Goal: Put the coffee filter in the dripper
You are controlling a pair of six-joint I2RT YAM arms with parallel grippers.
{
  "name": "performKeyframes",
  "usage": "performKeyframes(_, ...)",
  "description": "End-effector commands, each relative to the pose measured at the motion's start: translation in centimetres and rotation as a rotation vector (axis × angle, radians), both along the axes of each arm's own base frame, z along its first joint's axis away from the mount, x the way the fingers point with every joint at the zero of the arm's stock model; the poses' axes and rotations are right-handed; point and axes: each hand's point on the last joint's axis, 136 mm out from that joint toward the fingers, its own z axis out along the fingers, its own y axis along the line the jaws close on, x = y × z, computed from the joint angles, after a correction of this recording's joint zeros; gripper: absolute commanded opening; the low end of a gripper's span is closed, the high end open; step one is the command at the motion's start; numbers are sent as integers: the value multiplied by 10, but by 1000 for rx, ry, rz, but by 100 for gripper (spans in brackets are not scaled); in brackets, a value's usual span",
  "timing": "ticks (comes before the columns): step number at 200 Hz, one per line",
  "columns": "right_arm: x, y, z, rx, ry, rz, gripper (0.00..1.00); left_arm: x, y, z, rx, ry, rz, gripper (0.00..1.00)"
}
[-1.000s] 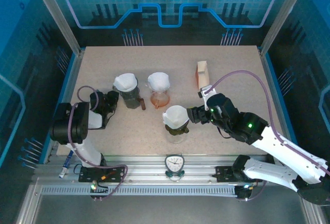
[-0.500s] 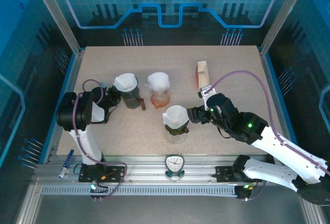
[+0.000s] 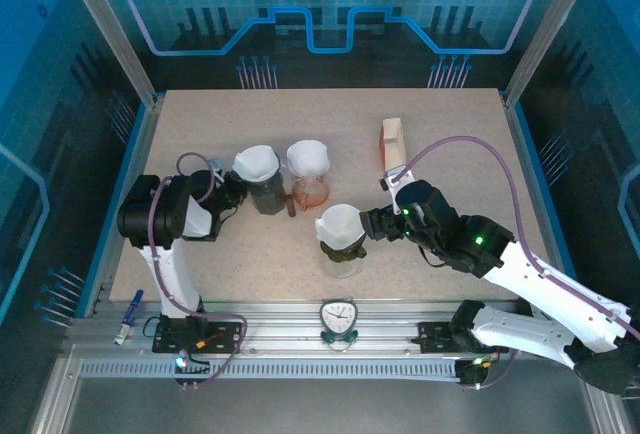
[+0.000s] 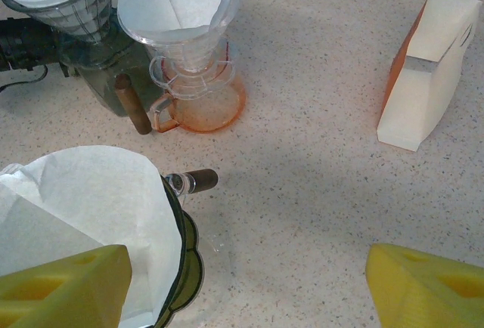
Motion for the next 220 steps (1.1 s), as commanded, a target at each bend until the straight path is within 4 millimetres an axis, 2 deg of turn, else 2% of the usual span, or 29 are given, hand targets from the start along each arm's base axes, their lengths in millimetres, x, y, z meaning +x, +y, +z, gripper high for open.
performKeyframes(1,1,-4,4,18,0,-22,82,-12,-19,-6,3,-18,-68,27)
performKeyframes(74,1,0,5,33,5,-14,82,-34,-24,-7,26,-12,-75,26)
performKeyframes(127,1,1,3,39,10,-12,82,-33,-22,9,65,-24,-72,28)
performKeyframes(146,1,2,2,41,8,-13,82,-34,-26,14,77,-27,-79,29)
performKeyframes(166,2,3,1,46,10,-11,82,-37,-38,17,88,-35,-114,29)
performKeyframes(192,3,4,1,49,9,-9,82,-44,-52,10,83,-17,-147,28)
performKeyframes(220,2,3,2,53,6,-13,82,-51,-47,4,84,5,-115,28)
